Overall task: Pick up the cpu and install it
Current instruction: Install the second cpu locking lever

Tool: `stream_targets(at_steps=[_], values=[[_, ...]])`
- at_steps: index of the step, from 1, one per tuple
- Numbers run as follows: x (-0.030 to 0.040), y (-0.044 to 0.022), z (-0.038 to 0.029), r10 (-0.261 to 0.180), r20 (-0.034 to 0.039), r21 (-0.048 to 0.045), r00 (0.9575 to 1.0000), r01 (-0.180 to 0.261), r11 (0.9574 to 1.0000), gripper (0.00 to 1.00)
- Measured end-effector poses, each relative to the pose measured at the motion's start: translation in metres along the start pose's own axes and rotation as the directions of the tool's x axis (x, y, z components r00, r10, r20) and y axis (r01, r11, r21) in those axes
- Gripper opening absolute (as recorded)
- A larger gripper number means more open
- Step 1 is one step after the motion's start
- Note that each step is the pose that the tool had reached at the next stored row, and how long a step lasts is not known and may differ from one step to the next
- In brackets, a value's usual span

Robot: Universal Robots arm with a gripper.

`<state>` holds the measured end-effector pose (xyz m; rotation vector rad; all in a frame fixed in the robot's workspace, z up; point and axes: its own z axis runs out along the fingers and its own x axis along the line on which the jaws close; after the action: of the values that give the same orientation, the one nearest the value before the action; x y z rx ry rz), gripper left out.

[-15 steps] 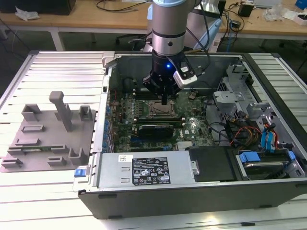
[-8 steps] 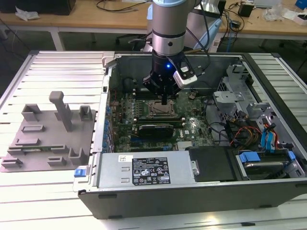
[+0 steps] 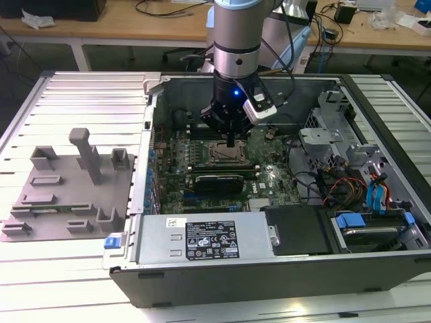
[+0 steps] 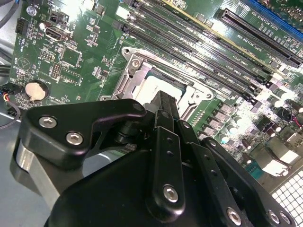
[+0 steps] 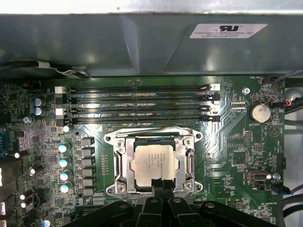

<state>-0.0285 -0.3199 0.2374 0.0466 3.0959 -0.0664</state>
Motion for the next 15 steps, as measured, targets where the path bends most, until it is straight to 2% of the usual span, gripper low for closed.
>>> stream_targets(at_steps=[9,15], values=[[-0.0002,-0.0071,0.0002,0.000,-0.0001,0.0002,1.0000,0.000,1.0000,0.11],[-0.0004,-0.0155,0.0006,0.000,-0.0001,0.0002,1.0000,0.000,1.0000,0.11]])
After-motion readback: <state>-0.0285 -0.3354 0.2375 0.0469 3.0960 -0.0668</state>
